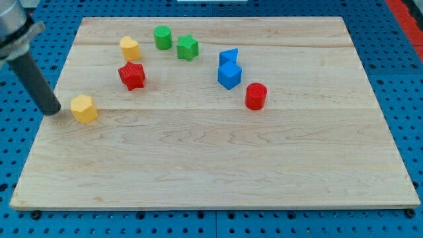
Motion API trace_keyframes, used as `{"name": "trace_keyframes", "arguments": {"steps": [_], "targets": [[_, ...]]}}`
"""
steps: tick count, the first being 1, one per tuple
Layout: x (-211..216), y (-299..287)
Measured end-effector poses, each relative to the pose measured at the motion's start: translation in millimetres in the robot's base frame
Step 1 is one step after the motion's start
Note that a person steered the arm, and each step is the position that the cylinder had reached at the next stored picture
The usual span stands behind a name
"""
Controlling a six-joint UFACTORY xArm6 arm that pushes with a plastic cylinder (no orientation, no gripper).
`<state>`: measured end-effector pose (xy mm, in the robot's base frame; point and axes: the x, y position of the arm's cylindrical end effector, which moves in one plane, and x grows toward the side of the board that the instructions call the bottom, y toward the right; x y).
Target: Push the yellow hexagon into the yellow heart
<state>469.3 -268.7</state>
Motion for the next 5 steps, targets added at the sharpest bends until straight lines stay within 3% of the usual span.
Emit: {"name": "trace_keyframes", "arguments": {"steps": [1, 2, 5], "targets": [[42, 40], [42, 78], [-31, 61]]}}
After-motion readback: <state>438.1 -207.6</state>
